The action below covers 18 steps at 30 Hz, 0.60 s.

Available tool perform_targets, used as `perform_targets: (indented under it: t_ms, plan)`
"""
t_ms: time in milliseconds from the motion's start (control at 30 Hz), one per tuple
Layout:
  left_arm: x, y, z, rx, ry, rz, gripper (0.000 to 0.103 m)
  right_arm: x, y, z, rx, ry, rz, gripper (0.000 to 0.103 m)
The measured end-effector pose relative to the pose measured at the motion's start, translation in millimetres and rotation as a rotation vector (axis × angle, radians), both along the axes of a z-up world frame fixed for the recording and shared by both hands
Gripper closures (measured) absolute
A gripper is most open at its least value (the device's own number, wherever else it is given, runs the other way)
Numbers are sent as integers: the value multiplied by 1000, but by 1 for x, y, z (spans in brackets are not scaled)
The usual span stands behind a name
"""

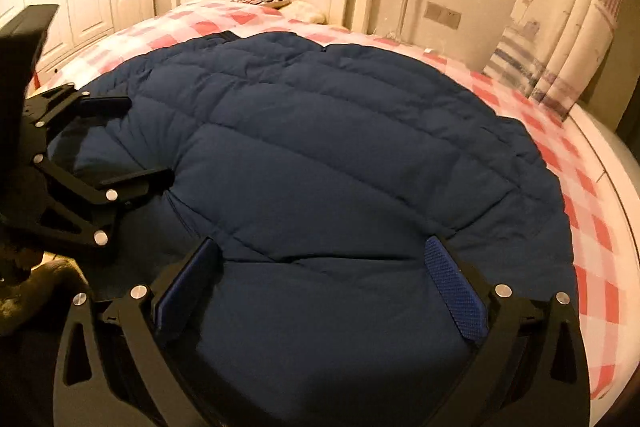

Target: Fold large clothes

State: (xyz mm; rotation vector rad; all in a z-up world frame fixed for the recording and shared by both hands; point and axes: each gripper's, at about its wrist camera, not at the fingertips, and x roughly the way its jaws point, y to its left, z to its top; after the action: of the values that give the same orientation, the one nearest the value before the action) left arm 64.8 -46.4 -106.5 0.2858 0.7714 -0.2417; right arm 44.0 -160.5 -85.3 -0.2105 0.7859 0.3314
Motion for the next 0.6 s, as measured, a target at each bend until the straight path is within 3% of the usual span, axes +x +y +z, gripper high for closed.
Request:
perform_targets:
  t_ms: [133, 267, 400, 500, 600]
  plan:
    - [-14, 14, 12, 2, -22, 44, 2, -5, -9, 10, 7, 10, -8, 5]
    - [-26, 50, 28, 42, -112, 145, 2, -14, -49, 28, 26, -48, -123, 5]
    - [-16, 89, 10, 40, -57, 225, 2, -10, -94, 10, 46, -3, -259, 5]
    - [-13, 102, 3, -37, -43, 202, 2, -5, -119, -12, 251, 55, -254, 4]
    - [-12, 97, 2, -7, -47, 204, 2, -4, -112, -7, 207, 66, -264, 5]
